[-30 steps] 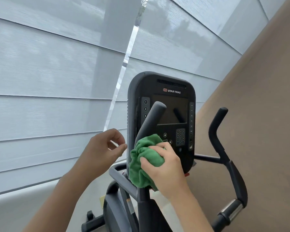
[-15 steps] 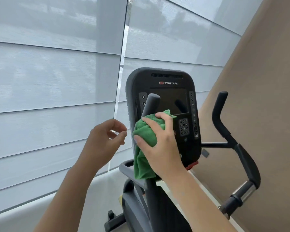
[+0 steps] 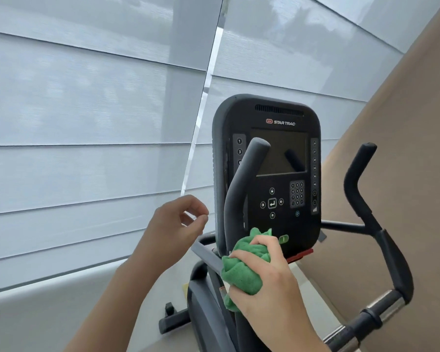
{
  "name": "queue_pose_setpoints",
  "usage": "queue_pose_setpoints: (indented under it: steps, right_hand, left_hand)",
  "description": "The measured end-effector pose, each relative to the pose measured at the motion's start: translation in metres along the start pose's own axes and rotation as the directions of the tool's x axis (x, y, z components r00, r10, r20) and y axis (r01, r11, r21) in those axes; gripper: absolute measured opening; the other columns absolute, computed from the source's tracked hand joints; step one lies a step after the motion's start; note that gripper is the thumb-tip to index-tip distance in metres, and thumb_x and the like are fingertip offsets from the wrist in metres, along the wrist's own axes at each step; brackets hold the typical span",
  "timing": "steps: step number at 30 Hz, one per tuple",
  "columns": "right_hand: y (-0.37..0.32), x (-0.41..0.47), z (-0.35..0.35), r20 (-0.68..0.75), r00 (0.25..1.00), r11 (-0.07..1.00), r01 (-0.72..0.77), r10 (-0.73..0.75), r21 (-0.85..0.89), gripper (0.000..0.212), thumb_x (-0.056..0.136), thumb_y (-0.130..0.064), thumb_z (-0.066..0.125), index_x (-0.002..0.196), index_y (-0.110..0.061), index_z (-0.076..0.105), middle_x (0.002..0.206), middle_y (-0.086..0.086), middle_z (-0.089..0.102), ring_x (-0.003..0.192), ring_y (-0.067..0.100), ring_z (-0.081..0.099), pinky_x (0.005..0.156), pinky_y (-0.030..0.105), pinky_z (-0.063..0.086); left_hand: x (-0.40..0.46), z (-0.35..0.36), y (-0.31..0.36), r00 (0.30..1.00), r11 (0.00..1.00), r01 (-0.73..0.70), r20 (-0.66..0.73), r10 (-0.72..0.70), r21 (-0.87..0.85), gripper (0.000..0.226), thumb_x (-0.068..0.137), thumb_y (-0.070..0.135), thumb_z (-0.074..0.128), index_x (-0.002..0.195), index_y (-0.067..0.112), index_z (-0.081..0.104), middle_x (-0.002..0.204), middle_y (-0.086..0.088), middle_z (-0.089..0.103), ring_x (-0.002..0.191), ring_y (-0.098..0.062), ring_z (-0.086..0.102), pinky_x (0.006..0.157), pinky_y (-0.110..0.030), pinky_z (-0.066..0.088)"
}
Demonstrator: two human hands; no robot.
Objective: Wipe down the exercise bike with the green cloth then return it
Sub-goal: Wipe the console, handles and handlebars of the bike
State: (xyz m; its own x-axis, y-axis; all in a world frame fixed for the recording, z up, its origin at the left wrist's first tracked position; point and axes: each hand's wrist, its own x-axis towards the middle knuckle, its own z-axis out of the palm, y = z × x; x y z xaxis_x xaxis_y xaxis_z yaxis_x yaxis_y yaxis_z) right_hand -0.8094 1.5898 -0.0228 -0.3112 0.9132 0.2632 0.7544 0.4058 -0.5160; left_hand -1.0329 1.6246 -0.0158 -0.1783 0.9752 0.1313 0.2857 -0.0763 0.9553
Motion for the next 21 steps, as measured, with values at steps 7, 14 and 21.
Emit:
queue_pose_setpoints:
  steps: [7, 14, 21]
  right_hand:
    - [-0.004, 0.028, -0.041, -0.138, 0.987, 0.986, -0.064, 0.086, 0.153, 0.058, 0.07, 0.003, 0.082, 0.108, -0.041, 0.074, 0.128, -0.014, 0.051, 0.116, 0.004, 0.059, 0.093, 0.01, 0.047]
    - [-0.02, 0.075, 0.018, -0.22, 0.975, 0.987, 0.011, 0.024, 0.159, 0.064, 0.084, -0.009, 0.083, 0.133, -0.028, 0.046, 0.141, -0.007, 0.035, 0.127, -0.002, 0.046, 0.101, 0.003, 0.04]
    - [0.011, 0.031, 0.009, -0.073, 0.993, 0.936, -0.059, 0.09, 0.348, 0.034, 0.089, -0.005, 0.074, 0.111, -0.027, 0.06, 0.118, -0.007, 0.053, 0.106, 0.011, 0.061, 0.086, 0.017, 0.051]
  left_hand:
    - [-0.006, -0.013, -0.019, 0.998, 0.998, 0.054, 0.036, -0.053, -0.013, 0.013, 0.094, 0.015, 0.07, 0.087, 0.025, 0.071, 0.089, 0.01, 0.073, 0.075, -0.018, 0.073, 0.078, -0.051, 0.062]
    - [0.001, -0.018, -0.01, 1.0, 1.0, -0.006, 0.002, 0.007, -0.023, 0.017, 0.093, 0.013, 0.069, 0.084, 0.027, 0.07, 0.09, 0.011, 0.072, 0.074, -0.016, 0.073, 0.072, -0.04, 0.059]
    - [0.014, 0.0, 0.015, 0.984, 0.984, -0.177, -0.005, 0.177, 0.015, 0.014, 0.093, 0.016, 0.071, 0.093, 0.03, 0.069, 0.094, 0.012, 0.071, 0.08, -0.015, 0.069, 0.077, -0.04, 0.06]
